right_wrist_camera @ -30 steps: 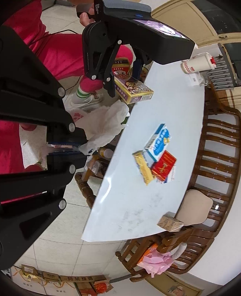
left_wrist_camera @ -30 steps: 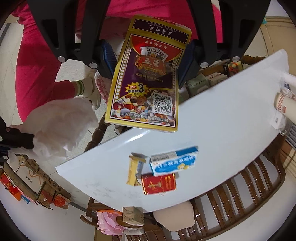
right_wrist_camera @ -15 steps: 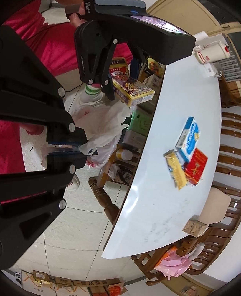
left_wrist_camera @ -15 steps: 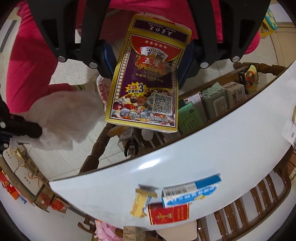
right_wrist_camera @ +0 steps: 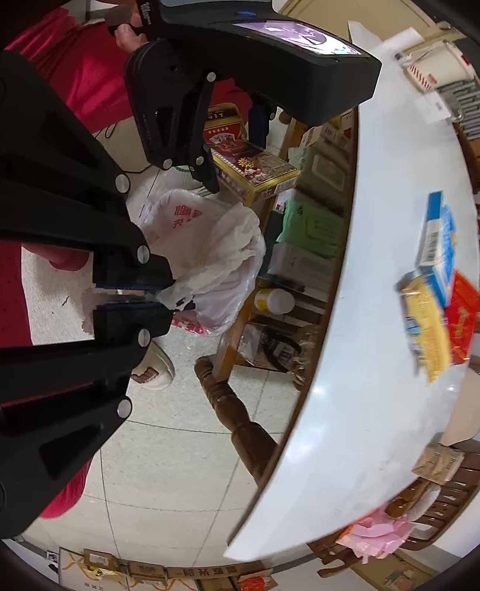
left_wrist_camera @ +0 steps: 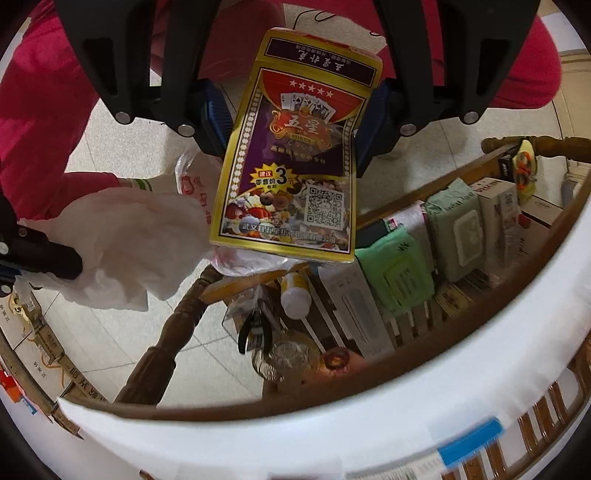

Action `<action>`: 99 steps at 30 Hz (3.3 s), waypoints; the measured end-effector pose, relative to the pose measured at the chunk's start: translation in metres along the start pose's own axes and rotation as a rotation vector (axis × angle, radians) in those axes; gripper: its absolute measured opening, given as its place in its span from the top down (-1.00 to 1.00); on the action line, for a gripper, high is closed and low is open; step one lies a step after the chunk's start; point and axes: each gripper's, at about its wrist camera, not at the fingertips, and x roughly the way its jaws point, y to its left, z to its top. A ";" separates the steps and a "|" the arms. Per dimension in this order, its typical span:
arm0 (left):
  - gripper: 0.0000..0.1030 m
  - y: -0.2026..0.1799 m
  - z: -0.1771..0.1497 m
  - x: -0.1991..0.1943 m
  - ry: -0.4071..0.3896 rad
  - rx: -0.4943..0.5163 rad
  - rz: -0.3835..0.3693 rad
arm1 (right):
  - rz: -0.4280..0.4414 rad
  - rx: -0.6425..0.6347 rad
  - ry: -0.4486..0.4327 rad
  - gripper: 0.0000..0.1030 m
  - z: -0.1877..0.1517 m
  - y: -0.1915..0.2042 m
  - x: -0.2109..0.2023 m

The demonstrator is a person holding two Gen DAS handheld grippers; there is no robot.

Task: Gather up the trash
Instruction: 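Carry the snack box and tissue down toward the white plastic bag, then lower the snack box and tissue into the bag and open both tools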

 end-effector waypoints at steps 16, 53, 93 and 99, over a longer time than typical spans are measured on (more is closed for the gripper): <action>-0.13 0.004 0.006 0.092 0.173 -0.081 -0.075 | 0.015 0.082 0.122 0.89 -0.003 -0.011 0.089; -0.14 0.009 0.011 0.216 0.435 -0.225 -0.136 | 0.032 0.195 0.342 0.89 -0.011 -0.025 0.206; -0.38 0.015 0.017 0.212 0.444 -0.252 -0.123 | 0.047 0.189 0.364 0.24 -0.006 -0.019 0.217; -0.38 0.015 0.016 0.205 0.433 -0.248 -0.110 | 0.048 0.192 0.355 0.24 -0.005 -0.021 0.212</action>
